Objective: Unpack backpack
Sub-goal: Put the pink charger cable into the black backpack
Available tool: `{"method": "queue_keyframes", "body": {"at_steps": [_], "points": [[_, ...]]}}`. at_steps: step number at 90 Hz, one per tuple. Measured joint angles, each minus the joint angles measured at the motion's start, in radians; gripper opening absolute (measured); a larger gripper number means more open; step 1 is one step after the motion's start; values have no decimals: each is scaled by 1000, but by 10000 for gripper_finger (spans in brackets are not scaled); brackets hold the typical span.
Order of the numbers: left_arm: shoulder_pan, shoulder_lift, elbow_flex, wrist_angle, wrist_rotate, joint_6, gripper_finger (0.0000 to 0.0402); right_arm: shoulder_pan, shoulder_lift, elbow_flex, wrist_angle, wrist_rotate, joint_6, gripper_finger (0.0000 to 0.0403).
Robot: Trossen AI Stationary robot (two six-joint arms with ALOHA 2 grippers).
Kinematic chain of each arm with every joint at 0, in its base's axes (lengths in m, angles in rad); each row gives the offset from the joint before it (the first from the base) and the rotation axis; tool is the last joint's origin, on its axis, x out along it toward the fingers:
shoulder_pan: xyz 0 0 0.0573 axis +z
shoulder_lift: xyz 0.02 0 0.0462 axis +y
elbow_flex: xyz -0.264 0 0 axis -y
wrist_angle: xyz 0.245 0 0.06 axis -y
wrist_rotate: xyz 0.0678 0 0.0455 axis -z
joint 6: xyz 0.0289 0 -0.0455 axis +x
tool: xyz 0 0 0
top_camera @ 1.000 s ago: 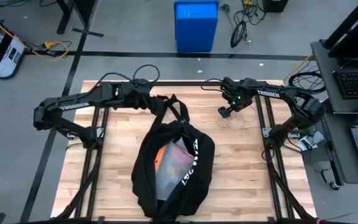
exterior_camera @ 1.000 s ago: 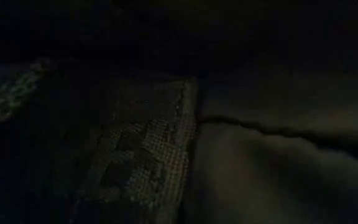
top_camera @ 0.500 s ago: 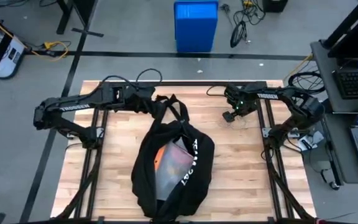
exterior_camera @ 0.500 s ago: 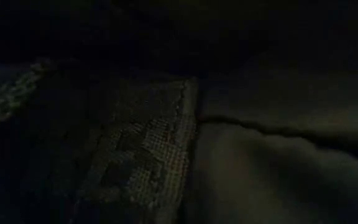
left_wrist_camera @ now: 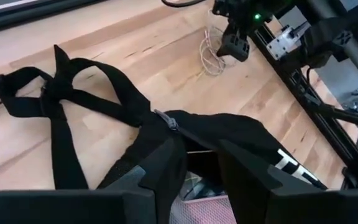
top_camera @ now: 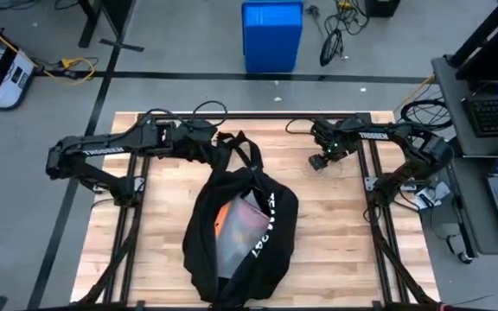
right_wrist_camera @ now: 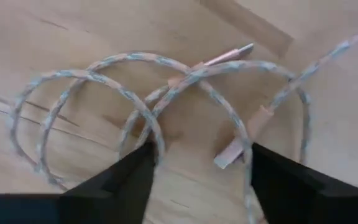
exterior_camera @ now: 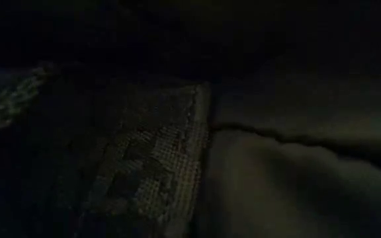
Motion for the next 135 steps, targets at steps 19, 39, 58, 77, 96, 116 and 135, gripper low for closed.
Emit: {"method": "queue_keyframes", "body": {"at_steps": [19,39,58,77,96,116,135], "points": [[-21,0,0,0,0,0,112,0,1,0,20,-4,0,121],[-51,0,0,0,-1,0,112,2,-4,-1,33,-15,7,34],[-86,0,0,-1,-2,1,112,19,-41,-3,41,-36,59,5],[-111,0,0,-1,-3,1,112,82,-100,-5,38,-98,158,1],[-121,0,0,-2,-3,2,112,184,-185,-4,63,-143,311,1],[-139,0,0,-3,-2,2,112,315,-336,29,194,-229,514,0],[-143,0,0,-7,-10,10,112,467,-428,131,573,-230,646,0]]}}
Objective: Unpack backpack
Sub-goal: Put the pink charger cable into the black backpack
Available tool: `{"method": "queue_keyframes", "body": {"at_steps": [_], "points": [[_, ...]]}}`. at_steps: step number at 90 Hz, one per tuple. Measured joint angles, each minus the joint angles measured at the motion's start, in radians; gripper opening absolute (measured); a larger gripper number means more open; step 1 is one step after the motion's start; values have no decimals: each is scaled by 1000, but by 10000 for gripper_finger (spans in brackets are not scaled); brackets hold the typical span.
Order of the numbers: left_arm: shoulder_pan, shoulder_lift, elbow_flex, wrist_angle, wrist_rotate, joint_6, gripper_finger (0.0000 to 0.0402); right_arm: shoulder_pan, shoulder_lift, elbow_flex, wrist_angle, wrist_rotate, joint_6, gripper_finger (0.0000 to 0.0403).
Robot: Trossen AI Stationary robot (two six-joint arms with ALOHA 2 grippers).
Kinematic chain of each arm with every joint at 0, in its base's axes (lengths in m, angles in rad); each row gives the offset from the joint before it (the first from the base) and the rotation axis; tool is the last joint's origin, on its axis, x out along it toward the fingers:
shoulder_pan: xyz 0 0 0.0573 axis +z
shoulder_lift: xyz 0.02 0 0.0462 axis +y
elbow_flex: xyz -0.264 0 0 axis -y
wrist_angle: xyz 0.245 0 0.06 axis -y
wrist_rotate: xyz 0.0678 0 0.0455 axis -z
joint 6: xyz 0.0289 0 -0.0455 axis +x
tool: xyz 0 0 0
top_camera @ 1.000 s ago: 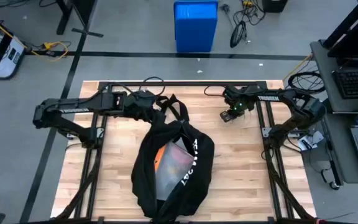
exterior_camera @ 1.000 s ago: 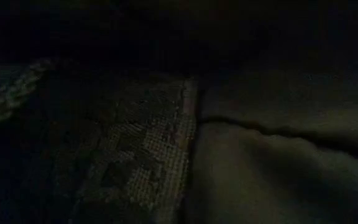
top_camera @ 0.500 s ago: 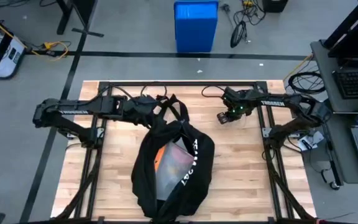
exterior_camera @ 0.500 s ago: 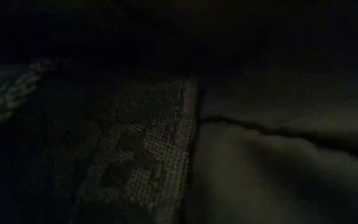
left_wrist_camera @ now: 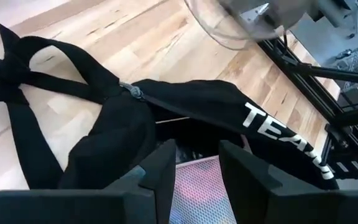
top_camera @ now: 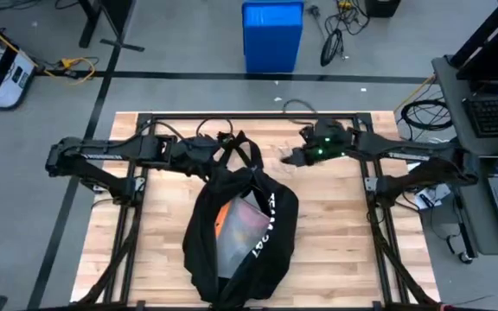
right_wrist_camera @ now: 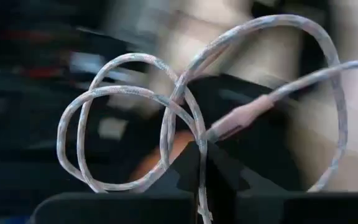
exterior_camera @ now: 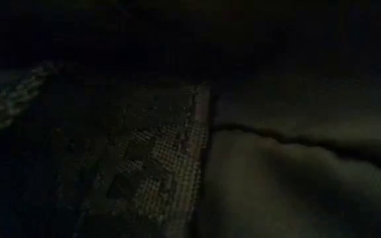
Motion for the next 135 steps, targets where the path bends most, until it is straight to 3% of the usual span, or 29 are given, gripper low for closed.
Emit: {"method": "queue_keyframes", "body": {"at_steps": [13,47,89,102,135], "points": [[5,0,0,0,-32,1,112,94,13,93,197,10,63,0],[23,-20,29,5,-55,44,112,350,264,336,199,33,40,0],[-14,-180,48,1,-72,46,112,424,586,416,198,33,125,0],[-49,-197,48,-36,-72,52,112,426,632,450,111,33,126,0],[-137,-195,48,-91,-75,44,112,430,635,609,-404,32,48,2]]}}
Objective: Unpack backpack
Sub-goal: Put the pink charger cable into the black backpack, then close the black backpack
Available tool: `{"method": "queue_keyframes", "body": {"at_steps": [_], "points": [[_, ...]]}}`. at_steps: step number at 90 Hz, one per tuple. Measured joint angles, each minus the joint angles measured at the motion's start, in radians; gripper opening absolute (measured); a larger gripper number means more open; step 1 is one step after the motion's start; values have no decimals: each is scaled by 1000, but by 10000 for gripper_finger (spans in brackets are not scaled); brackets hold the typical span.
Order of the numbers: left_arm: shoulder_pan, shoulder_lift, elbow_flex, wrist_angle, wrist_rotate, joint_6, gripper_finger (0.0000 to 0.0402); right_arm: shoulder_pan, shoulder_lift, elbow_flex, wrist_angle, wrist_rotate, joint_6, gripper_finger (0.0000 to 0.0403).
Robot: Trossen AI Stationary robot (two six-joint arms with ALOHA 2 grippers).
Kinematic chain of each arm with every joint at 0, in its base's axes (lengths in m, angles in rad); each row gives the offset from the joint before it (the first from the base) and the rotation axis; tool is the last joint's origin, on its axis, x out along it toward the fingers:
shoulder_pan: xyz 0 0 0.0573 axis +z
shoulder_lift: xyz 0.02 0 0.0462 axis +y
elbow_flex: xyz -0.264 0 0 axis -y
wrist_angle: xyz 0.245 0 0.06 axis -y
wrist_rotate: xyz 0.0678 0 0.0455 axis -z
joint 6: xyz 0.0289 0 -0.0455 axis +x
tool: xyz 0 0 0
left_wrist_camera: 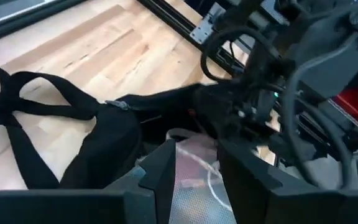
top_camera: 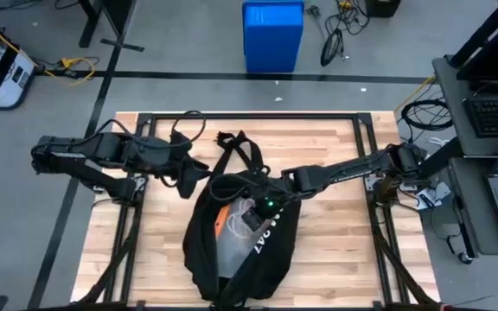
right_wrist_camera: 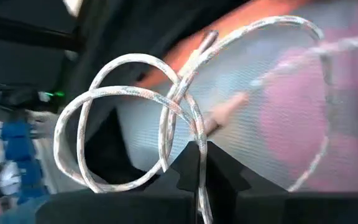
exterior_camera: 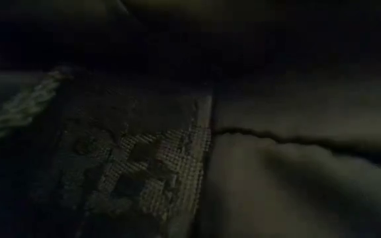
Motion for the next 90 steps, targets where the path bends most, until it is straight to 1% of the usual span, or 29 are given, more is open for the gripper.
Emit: {"method": "queue_keyframes", "body": {"at_steps": [10,23,29,43,60,65,73,81,90], "points": [[-10,3,-1,-12,-8,0,112,5,0,19,-28,-3,-9,23],[-14,1,-1,-15,-12,0,112,14,0,49,-67,-10,-8,69],[-14,2,-1,-26,-12,-1,112,17,0,68,-87,-41,-11,89],[-14,2,-1,-44,-14,0,112,19,0,109,-203,-58,-20,120],[-14,2,-1,-44,-15,-2,112,6,0,219,-268,-49,-75,129],[-14,2,-1,-44,-20,-8,112,-11,0,272,-296,-23,-100,130],[-14,3,-1,-43,-54,-26,112,-45,-1,361,-327,26,-149,130],[-14,11,-9,-42,-94,-27,112,-82,-3,446,-335,31,-212,130],[-14,11,-34,-40,-124,-48,112,-135,-3,532,-408,28,-278,130]]}}
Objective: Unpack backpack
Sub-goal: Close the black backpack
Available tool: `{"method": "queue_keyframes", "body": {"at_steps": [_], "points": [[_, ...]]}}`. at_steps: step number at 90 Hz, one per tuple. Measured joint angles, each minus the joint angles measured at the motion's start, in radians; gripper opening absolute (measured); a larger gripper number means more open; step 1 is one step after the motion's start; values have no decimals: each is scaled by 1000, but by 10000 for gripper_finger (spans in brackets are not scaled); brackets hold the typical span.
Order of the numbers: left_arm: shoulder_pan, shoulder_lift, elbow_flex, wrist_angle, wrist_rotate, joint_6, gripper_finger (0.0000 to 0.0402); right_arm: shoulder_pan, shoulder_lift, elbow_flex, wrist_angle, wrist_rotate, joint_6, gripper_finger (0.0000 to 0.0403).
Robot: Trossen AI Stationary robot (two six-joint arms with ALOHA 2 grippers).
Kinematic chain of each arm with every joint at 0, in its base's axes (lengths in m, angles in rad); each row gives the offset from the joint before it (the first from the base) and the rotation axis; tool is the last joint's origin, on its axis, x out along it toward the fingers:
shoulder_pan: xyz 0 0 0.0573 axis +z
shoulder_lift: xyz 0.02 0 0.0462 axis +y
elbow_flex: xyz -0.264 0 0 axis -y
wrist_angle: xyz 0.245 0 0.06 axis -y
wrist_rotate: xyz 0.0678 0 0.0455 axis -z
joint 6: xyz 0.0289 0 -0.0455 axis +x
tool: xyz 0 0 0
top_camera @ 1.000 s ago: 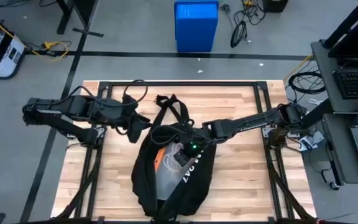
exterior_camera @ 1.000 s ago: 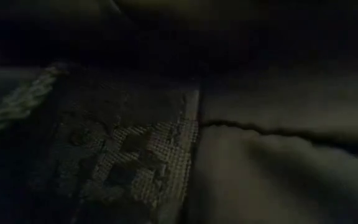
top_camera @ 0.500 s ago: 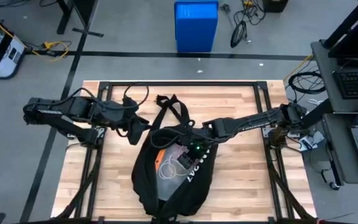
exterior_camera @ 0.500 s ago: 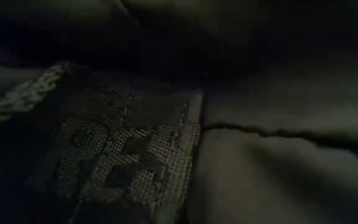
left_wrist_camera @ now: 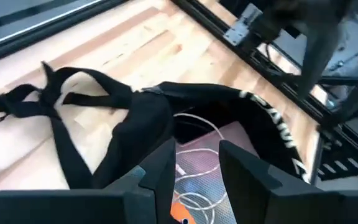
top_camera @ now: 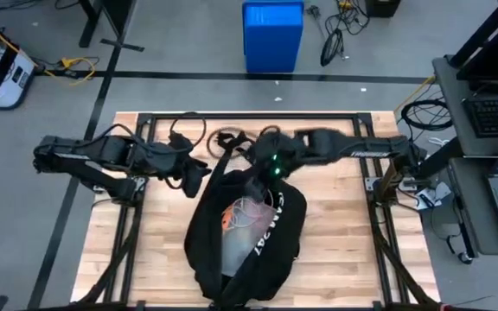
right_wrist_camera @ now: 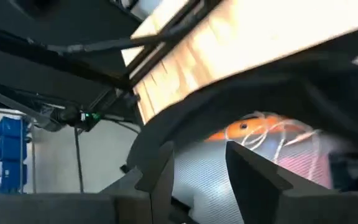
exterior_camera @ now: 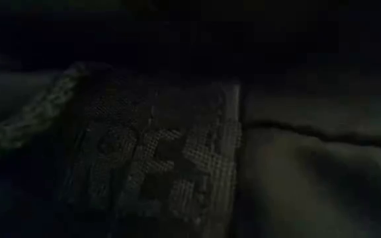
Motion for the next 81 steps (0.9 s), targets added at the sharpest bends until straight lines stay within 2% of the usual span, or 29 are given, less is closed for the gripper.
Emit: {"method": "queue_keyframes", "body": {"at_steps": [15,28,39,49,61,81], "points": [[-8,27,-37,9,5,-149,112,-112,-2,75,-317,82,-173,130],[-41,79,-71,68,39,-267,112,-224,2,69,-535,85,-398,130],[-77,157,-81,132,36,-290,112,-317,2,31,-540,58,-585,130],[-99,233,-81,145,40,-328,112,-408,0,-34,-469,-84,-711,130],[-105,308,-82,121,95,-532,112,-507,2,-151,-403,-228,-758,130],[-116,328,-81,160,99,-853,135,-584,2,-326,-394,-337,-848,130]]}}
